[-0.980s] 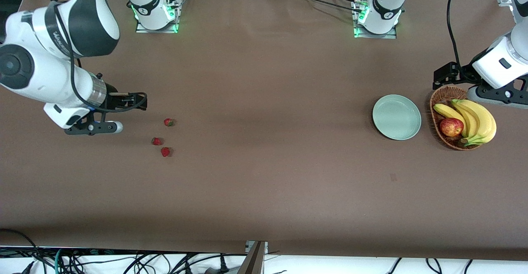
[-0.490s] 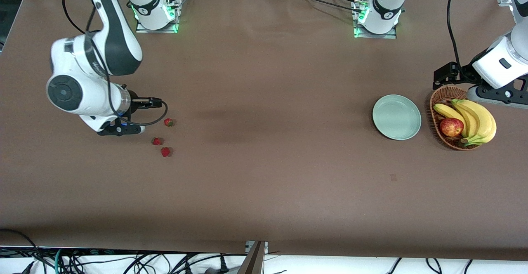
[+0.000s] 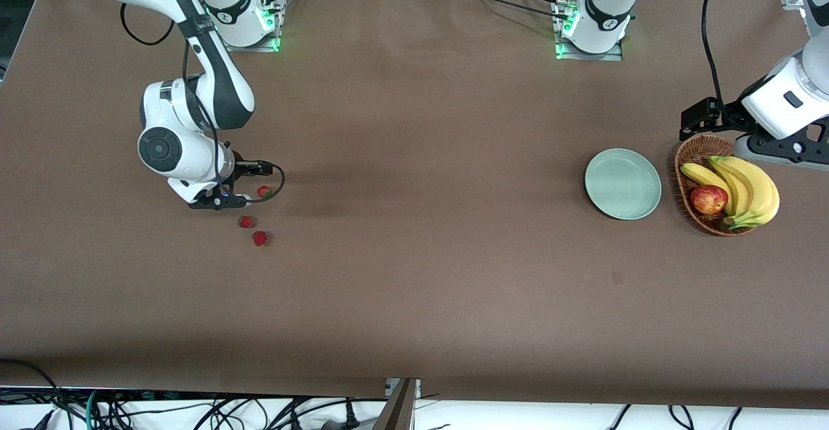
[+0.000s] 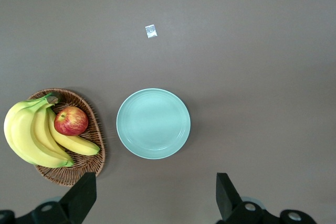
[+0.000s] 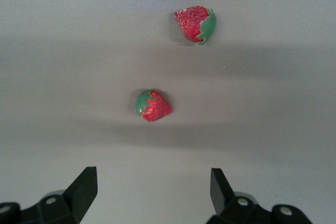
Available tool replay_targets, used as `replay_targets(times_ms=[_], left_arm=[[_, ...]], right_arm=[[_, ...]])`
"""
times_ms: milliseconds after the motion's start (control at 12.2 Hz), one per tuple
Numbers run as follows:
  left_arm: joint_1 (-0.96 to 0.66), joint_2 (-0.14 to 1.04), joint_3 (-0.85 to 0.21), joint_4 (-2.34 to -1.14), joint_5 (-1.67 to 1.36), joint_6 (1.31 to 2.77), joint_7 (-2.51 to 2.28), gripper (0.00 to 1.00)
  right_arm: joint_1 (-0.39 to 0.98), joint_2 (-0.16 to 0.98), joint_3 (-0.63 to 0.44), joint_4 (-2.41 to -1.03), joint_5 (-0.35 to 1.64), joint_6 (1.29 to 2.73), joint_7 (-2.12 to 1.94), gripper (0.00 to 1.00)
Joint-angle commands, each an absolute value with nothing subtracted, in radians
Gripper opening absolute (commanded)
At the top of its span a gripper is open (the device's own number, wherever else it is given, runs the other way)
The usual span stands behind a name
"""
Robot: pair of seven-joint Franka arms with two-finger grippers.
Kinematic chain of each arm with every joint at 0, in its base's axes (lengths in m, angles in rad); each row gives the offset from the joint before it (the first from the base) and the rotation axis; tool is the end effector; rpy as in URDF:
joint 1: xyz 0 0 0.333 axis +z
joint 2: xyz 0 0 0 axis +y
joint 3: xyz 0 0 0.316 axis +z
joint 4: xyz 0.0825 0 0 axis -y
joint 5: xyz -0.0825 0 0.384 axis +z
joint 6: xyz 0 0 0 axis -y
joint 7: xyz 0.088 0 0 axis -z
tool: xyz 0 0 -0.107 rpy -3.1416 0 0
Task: Collect all strawberries into plate
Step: 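Reach the right gripper down and grasp a red strawberry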
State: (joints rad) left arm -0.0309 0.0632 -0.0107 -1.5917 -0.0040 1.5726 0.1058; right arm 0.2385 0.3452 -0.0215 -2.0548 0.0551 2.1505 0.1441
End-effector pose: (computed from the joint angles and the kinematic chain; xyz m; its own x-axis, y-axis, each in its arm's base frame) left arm 0.5703 -0.0240 0.5792 0.9858 -0.1468 -0.0813 -0.1462 -0.9892 0.0133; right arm 0.5499 0.1237 0.2497 0.9679 0.0354 -0.2489 0.0380 -0.9993 0.0059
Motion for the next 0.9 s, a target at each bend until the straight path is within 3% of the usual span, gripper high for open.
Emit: replay_targets(times_ms=[0, 327, 817], left_arm=[[-0.031, 0.075, -0.011, -1.566, -0.012, 1.572, 0.110, 1.00], [-0.031, 0.075, -0.011, -1.566, -0.008, 1.572, 0.109, 1.00], [-0.026, 0.075, -0.009, -1.571, -0.014, 1.572, 0.081, 1.00]], right_arm=[[0.239, 0.366, -0.018, -2.065, 0.066, 2.189, 0.143, 0.91], [0.253, 0.426, -0.018, -2.063, 0.067, 2.290, 0.147, 0.87], [0.259, 0.475, -0.018, -2.052, 0.068, 2.352, 0.147, 0.71]])
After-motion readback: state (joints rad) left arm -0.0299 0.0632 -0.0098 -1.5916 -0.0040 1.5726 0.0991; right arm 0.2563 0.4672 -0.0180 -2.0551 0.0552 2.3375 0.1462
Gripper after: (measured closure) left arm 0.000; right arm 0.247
